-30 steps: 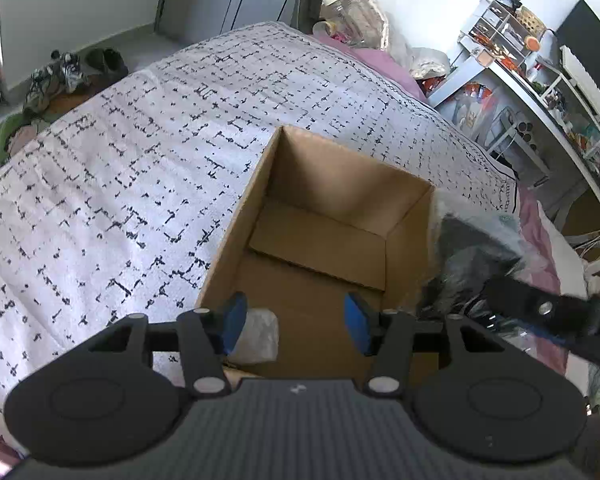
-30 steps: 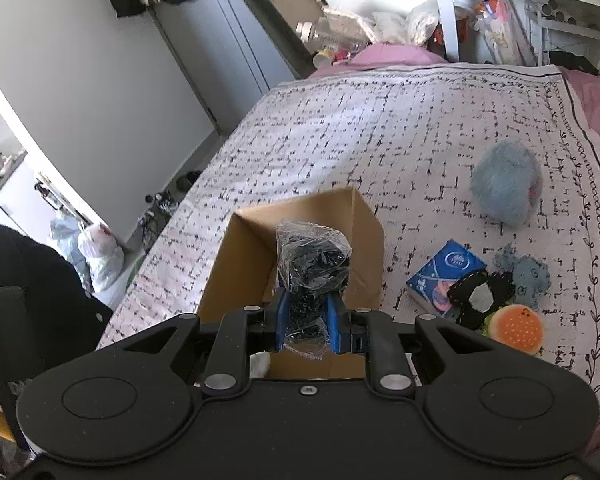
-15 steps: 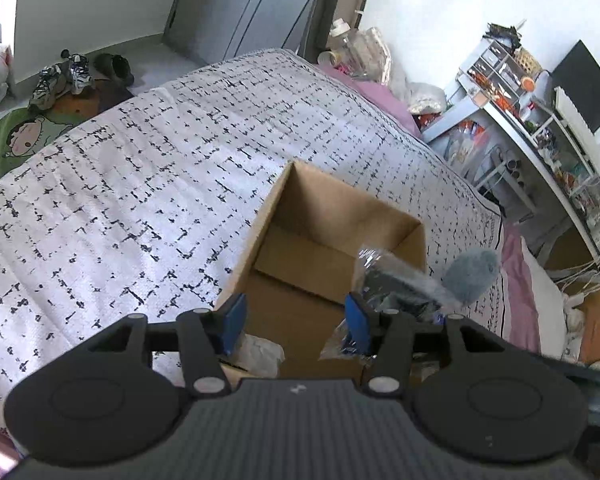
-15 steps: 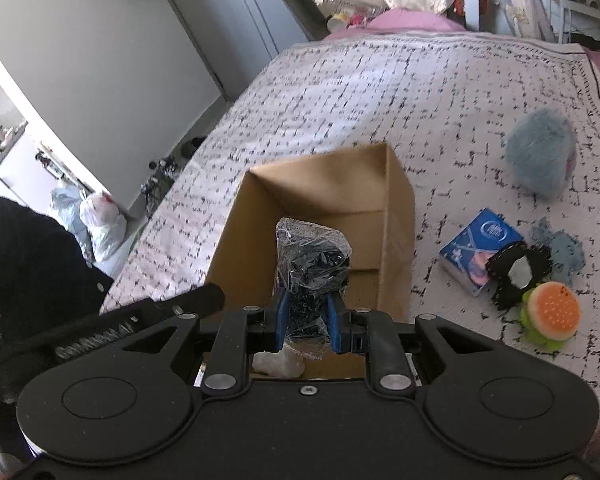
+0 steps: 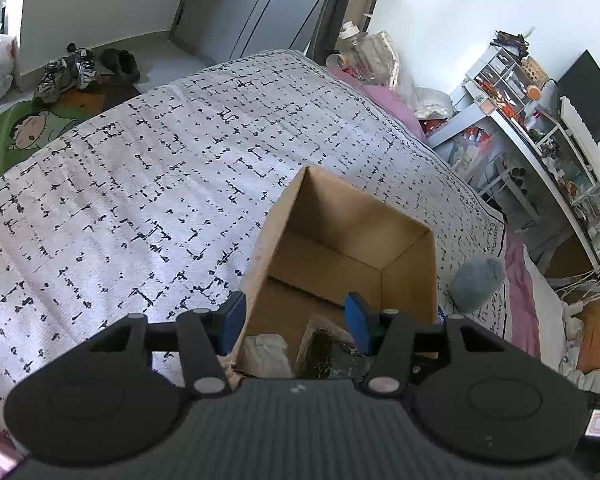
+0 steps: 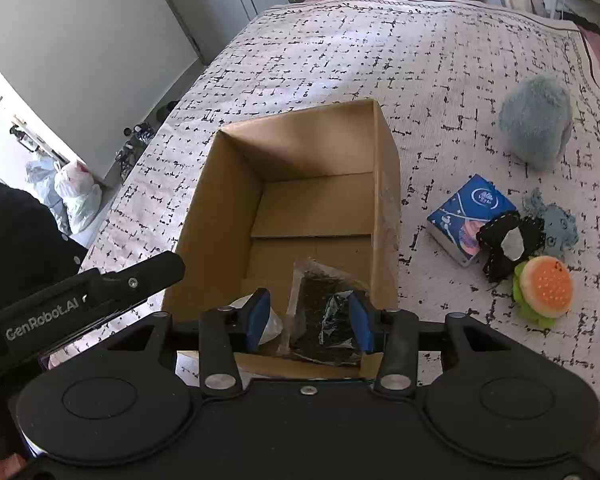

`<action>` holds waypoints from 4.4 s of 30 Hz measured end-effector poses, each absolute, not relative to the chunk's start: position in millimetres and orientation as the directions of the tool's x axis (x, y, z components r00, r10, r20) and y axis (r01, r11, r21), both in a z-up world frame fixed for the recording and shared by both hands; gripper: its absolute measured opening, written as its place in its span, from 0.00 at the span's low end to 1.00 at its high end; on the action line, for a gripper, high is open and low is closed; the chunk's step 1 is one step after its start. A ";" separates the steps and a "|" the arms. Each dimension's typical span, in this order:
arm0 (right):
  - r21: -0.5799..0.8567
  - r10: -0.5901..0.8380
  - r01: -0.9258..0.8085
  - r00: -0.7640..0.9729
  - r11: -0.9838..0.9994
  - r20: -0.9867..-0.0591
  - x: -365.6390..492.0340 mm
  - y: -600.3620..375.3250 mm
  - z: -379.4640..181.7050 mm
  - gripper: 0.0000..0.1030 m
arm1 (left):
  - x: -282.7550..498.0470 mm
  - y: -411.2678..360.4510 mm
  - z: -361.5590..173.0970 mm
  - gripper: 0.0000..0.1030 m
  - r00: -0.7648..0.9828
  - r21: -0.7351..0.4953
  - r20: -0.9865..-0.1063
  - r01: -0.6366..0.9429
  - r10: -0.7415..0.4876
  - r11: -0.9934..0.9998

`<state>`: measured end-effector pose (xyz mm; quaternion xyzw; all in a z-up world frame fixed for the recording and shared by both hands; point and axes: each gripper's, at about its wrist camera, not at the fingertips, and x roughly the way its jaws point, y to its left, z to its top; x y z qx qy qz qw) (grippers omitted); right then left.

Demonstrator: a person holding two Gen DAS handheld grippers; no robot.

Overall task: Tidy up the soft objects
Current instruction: 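Open both tools to release the items in the box and withdraw, then grasp the burger plush with the right tool while the left tool grasps the black lace item, then carry the burger plush and black lace item over the cardboard box with both tools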

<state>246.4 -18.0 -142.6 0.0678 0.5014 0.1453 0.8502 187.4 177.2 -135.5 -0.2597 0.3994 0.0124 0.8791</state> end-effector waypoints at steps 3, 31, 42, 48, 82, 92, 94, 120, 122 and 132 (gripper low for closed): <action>0.257 0.313 -0.182 0.451 0.949 -0.836 245.6 -20.3 -142.0 0.43 | 188.2 177.4 -136.2 0.52 0.680 -0.449 -0.708 -0.226 -0.190 0.864; 0.309 0.356 -0.180 0.558 0.934 -0.750 205.6 -130.4 -101.3 1.00 | 182.9 97.4 -96.0 0.87 0.684 -0.332 -0.706 -0.093 -0.182 0.939; 0.353 0.342 -0.096 0.577 0.930 -0.742 208.1 -189.7 -114.1 1.00 | 188.6 52.3 -85.7 0.94 0.659 -0.282 -0.728 -0.035 -0.190 0.959; 0.394 0.356 -0.064 0.574 0.917 -0.737 212.7 -208.7 -123.4 1.00 | 194.7 33.2 -83.4 0.94 0.654 -0.283 -0.731 -0.033 -0.194 0.958; 0.527 0.395 0.189 0.470 0.829 -0.789 274.7 -229.1 -228.8 0.64 | 265.9 -42.0 -129.5 0.64 0.488 -0.303 -0.834 -0.018 -0.256 0.953; 0.550 0.403 0.219 0.479 0.806 -0.780 281.2 -236.2 -239.5 0.25 | 285.1 -55.8 -152.8 0.64 0.460 -0.290 -0.859 -0.069 -0.227 0.955; 0.559 0.404 0.221 0.491 0.799 -0.772 279.0 -239.2 -238.4 0.22 | 288.5 -56.9 -159.9 0.64 0.451 -0.277 -0.868 -0.088 -0.210 0.957; 0.637 0.472 0.228 0.502 0.736 -0.725 279.6 -254.7 -243.6 0.22 | 317.9 -82.9 -194.1 0.25 0.434 -0.173 -0.893 -0.094 -0.116 0.981; 0.654 0.492 0.210 0.505 0.727 -0.709 279.8 -254.1 -242.3 0.22 | 317.4 -82.7 -192.9 0.23 0.441 -0.177 -0.889 -0.085 -0.122 0.981; 0.646 0.482 0.141 0.552 0.750 -0.680 268.4 -251.6 -224.6 0.20 | 302.7 -72.5 -170.9 0.14 0.501 -0.249 -0.847 -0.074 -0.180 0.966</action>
